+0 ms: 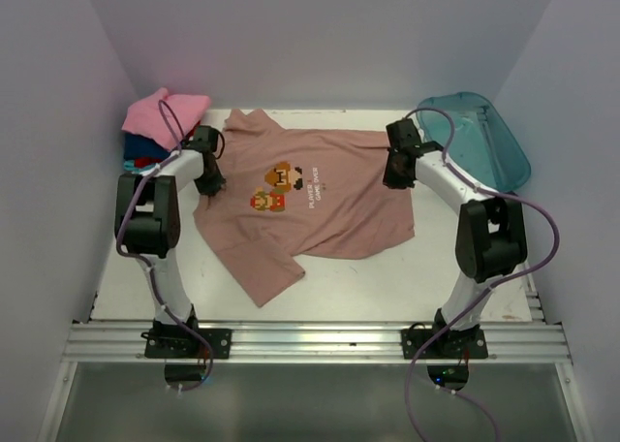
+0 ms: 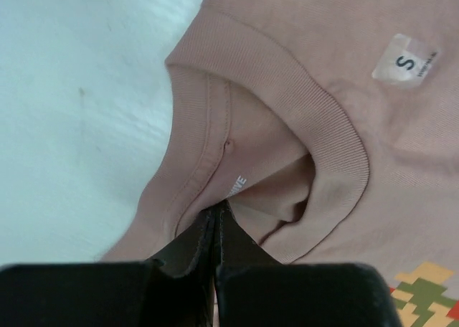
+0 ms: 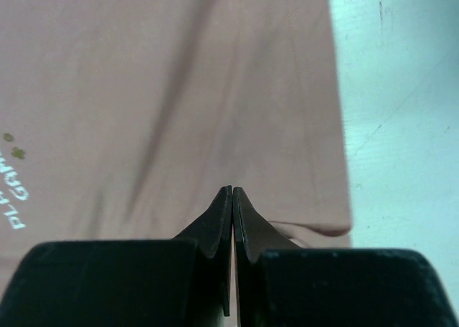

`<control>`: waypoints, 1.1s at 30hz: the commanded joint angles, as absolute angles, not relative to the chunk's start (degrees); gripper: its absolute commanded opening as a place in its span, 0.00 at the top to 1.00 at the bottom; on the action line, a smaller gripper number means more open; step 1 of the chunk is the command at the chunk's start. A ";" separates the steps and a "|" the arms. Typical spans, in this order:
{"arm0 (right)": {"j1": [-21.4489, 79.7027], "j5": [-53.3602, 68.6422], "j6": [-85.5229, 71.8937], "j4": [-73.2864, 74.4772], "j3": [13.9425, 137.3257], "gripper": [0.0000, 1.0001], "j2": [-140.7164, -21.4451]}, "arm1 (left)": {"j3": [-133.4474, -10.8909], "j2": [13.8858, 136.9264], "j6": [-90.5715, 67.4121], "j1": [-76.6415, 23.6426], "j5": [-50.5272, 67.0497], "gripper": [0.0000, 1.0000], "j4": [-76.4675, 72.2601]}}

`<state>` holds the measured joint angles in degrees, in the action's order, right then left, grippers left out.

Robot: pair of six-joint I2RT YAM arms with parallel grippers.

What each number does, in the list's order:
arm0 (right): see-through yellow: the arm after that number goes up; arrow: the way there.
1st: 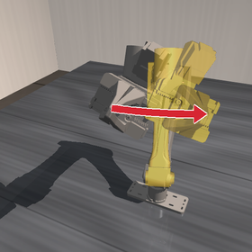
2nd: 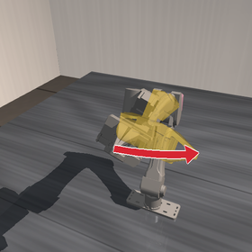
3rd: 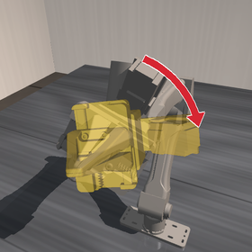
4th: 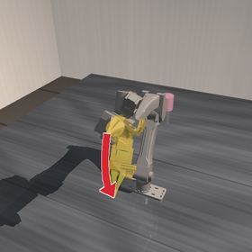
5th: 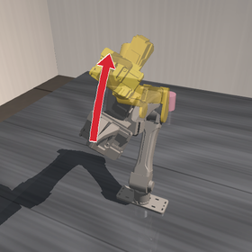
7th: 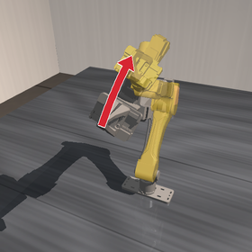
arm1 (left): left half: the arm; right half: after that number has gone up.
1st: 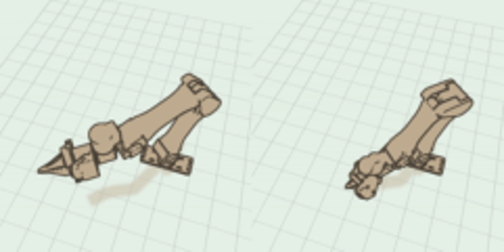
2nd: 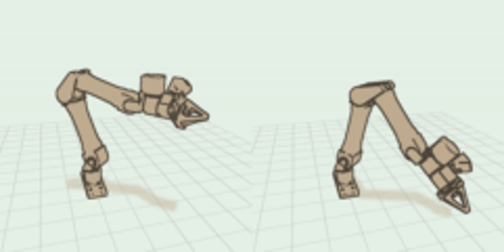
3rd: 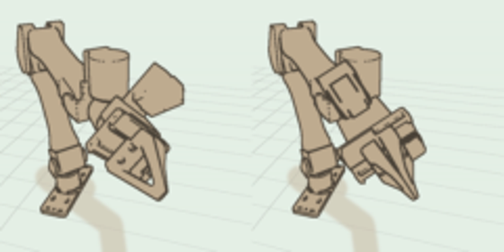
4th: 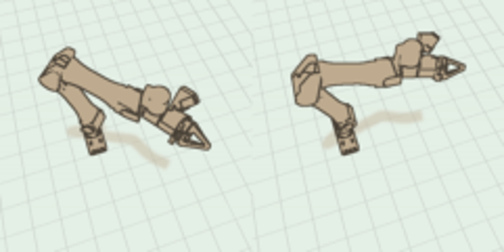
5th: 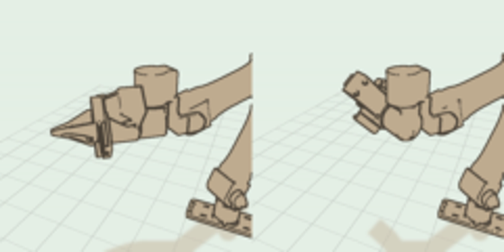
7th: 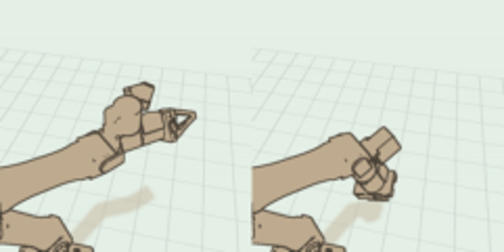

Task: Fold and stack the t-shirts
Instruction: Flatten out the tshirt

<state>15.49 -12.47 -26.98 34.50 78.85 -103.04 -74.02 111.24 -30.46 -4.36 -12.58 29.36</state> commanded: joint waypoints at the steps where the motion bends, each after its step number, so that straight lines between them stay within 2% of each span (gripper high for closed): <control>1: 15.82 -13.01 -26.72 36.12 77.52 1.00 -99.41 | -83.81 117.23 -29.71 -2.64 -17.66 1.00 34.18; 5: 15.82 -13.10 -26.37 36.74 76.12 1.00 -96.78 | -91.22 120.67 -27.16 -1.93 -15.65 1.00 38.05; 8: 15.82 -11.96 -26.02 37.26 75.33 1.00 -95.63 | -89.75 116.30 -25.93 -2.11 -9.62 1.00 35.97; 9: 15.82 -11.17 -25.84 37.53 75.32 1.00 -94.93 | -88.34 111.41 -25.67 -2.20 -7.93 1.00 35.08; 10: 15.82 -10.12 -25.75 37.96 75.15 1.00 -94.57 | -85.20 108.57 -25.14 -2.46 -6.78 0.86 34.29; 12: 15.91 -6.86 -26.27 38.23 73.13 0.99 -92.48 | -82.02 99.73 -25.14 -4.04 -4.93 0.63 33.58; 13: 15.91 -5.55 -26.37 38.15 72.17 0.82 -91.68 | -78.43 96.80 -24.96 -4.74 -3.70 0.47 33.40; 16: 18.27 -4.92 -26.45 38.49 68.74 0.61 -89.48 | -70.62 85.98 -25.57 -7.73 -0.62 0.30 33.49; 17: 18.98 -5.01 -26.46 38.50 67.34 0.58 -89.12 | -68.58 83.52 -25.66 -9.04 1.30 0.27 33.31; 19: 20.73 -6.76 -26.63 38.24 66.19 0.57 -89.12 | -63.58 77.98 -26.54 -9.84 2.28 0.25 33.66; 21: 21.09 -6.68 -26.72 37.62 65.22 0.59 -89.73 | -60.66 74.29 -26.89 -10.11 4.83 0.25 34.01; 27: 21.62 -8.17 -26.72 36.12 66.53 0.77 -94.48 | -52.13 66.37 -27.60 -10.63 6.59 0.25 34.80; 33: 21.53 -13.71 -28.56 37.62 67.85 0.76 -97.82 | -51.77 63.20 -27.07 -10.72 7.21 0.25 37.00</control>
<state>21.69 -10.02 -27.18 36.86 65.34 -96.86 -51.09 66.54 -26.85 -10.59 5.54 37.26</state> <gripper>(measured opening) 0.238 0.751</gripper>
